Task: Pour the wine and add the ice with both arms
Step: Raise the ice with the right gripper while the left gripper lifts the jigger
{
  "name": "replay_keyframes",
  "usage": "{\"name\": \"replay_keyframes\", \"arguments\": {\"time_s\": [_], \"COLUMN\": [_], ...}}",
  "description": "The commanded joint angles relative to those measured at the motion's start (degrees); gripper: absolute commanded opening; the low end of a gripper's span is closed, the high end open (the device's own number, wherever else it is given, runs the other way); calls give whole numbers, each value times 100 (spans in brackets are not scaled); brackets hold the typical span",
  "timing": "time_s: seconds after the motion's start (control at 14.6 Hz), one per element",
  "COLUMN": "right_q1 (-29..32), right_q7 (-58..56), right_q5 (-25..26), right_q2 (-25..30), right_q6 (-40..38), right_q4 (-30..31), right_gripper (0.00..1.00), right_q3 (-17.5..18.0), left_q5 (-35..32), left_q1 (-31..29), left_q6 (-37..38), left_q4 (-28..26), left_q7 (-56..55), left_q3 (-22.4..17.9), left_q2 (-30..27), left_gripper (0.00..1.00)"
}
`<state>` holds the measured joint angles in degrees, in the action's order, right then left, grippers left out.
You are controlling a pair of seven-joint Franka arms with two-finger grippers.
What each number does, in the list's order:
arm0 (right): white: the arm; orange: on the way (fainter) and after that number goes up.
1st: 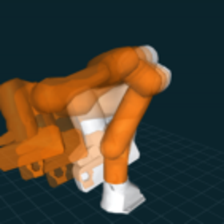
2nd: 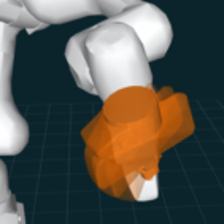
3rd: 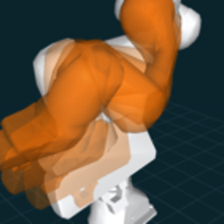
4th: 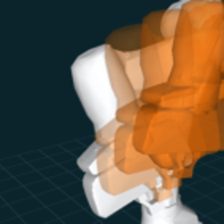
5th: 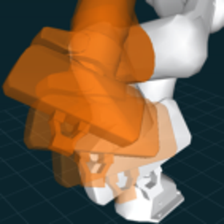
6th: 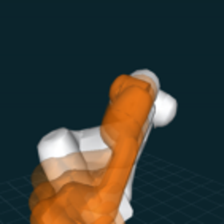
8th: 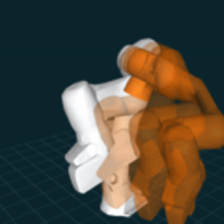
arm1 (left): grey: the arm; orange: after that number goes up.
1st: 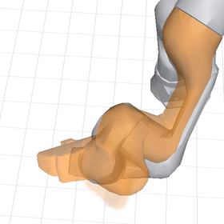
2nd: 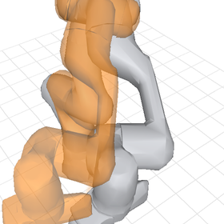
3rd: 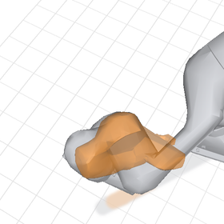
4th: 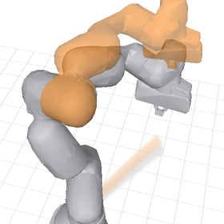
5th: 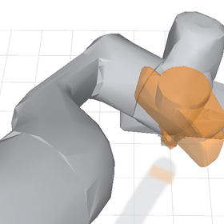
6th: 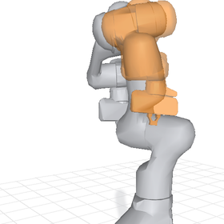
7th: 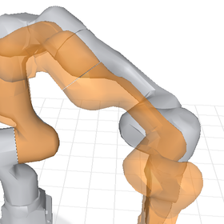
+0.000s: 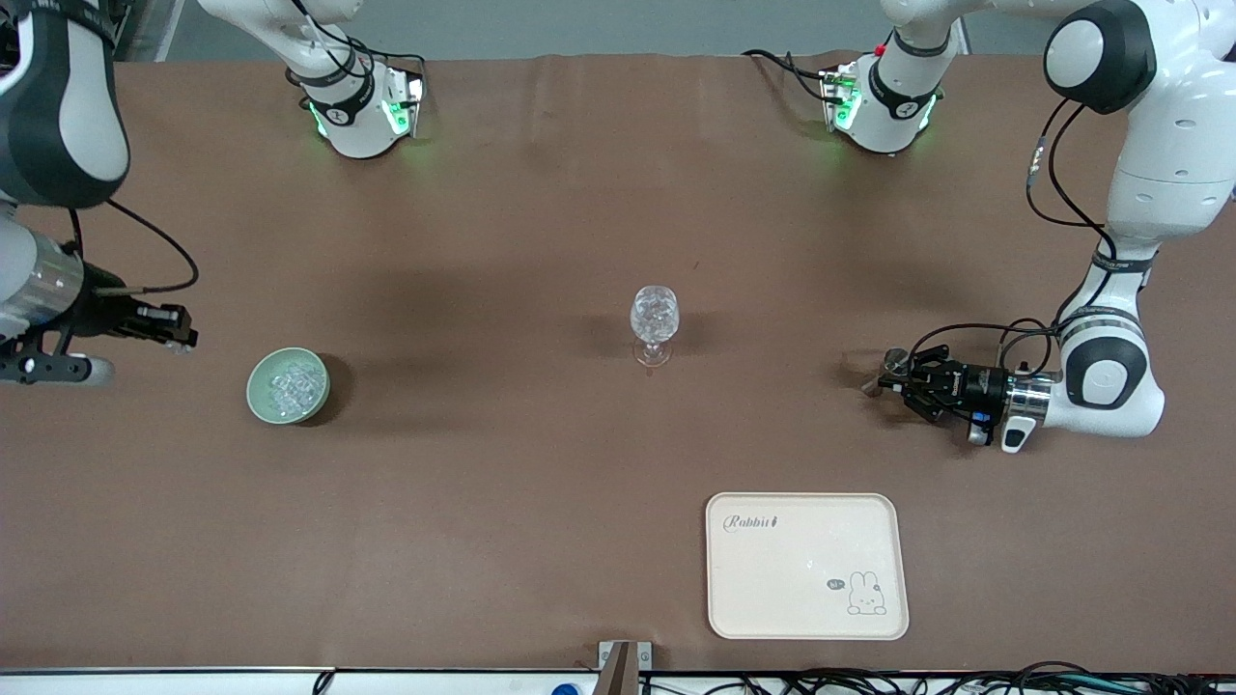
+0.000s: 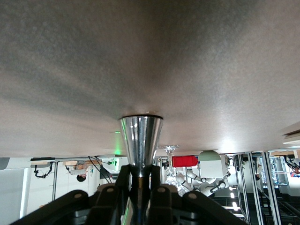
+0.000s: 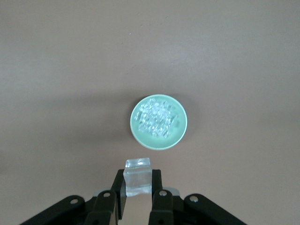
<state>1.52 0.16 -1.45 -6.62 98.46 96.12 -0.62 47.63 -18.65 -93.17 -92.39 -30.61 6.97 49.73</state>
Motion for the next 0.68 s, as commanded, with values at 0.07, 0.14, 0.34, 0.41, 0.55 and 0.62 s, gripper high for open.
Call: {"name": "replay_keyframes", "arguments": {"time_s": [0.07,0.14,0.34,0.41,0.55,0.62], "right_q1": [-370,-485,-539,-539,-512,-504], "right_q7": [466,615,635,635,539,486], "right_q5": [13,22,22,22,22,13], "right_q2": [459,547,706,732,750,750], "right_q6": [-494,-608,-688,-714,-802,-881], "right_q4": [-31,-31,-14,-14,-57,-171], "right_gripper": [3,3,3,3,2,2], "right_q3": [1,1,10,10,-8,-17], "left_q5": [211,290,326,326,378,413], "left_q1": [-42,-42,-24,-24,-59,-25], "left_q6": [1,10,10,10,10,1], "left_q4": [-42,-42,-42,-33,-16,-15], "left_q7": [108,108,82,3,-269,-383], "left_q3": [32,32,50,111,330,383], "left_q2": [-7,-7,-59,-77,-147,-252], "left_gripper": [4,3,2,1,1,1]}}
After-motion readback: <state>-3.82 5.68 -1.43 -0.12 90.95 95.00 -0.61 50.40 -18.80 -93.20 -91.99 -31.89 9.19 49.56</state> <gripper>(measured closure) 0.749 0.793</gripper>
